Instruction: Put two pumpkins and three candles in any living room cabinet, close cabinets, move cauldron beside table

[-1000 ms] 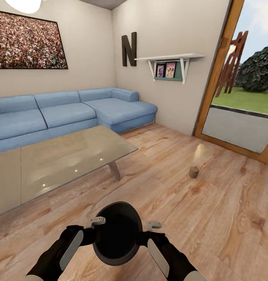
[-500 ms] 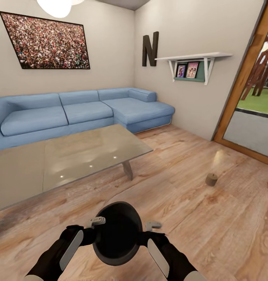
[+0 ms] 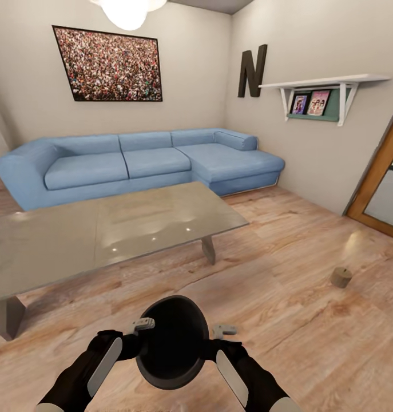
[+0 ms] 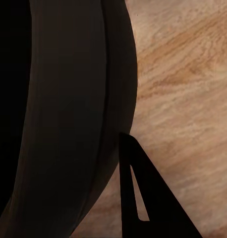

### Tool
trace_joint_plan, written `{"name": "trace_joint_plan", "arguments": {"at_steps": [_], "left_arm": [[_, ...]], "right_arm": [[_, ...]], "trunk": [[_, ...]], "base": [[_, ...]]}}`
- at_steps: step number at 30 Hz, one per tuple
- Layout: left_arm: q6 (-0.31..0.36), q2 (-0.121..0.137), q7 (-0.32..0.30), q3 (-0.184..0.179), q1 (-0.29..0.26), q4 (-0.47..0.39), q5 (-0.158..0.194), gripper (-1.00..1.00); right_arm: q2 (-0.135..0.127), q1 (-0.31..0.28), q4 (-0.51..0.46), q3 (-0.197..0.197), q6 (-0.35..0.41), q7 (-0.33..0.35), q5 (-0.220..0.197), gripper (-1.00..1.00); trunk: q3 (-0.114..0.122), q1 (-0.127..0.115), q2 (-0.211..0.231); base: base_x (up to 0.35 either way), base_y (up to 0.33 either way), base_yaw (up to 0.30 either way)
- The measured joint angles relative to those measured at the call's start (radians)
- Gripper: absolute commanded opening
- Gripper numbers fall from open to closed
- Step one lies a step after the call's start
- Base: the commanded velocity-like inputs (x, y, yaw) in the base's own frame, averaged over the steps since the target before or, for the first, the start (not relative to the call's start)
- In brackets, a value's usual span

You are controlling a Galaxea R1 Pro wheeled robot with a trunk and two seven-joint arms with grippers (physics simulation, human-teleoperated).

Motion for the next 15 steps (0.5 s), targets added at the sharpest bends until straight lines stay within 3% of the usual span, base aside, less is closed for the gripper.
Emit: {"name": "trace_joint_plan", "arguments": {"at_steps": [8,15], "left_arm": [[0.0,0.0,0.0,0.0,0.0,0.0,0.0,-1.0],[-0.001,0.0,0.0,0.0,0.0,0.0,0.0,-1.0]], "right_arm": [[0.0,0.0,0.0,0.0,0.0,0.0,0.0,-1.0],[0.0,0.0,-0.001,0.0,0.001,0.0,0.001,-1.0]], "trunk": [[0.0,0.0,0.0],[0.0,0.0,0.0]], "base": [[0.015,-0.194,0.288],[0.143,-0.279,0.288]]}}
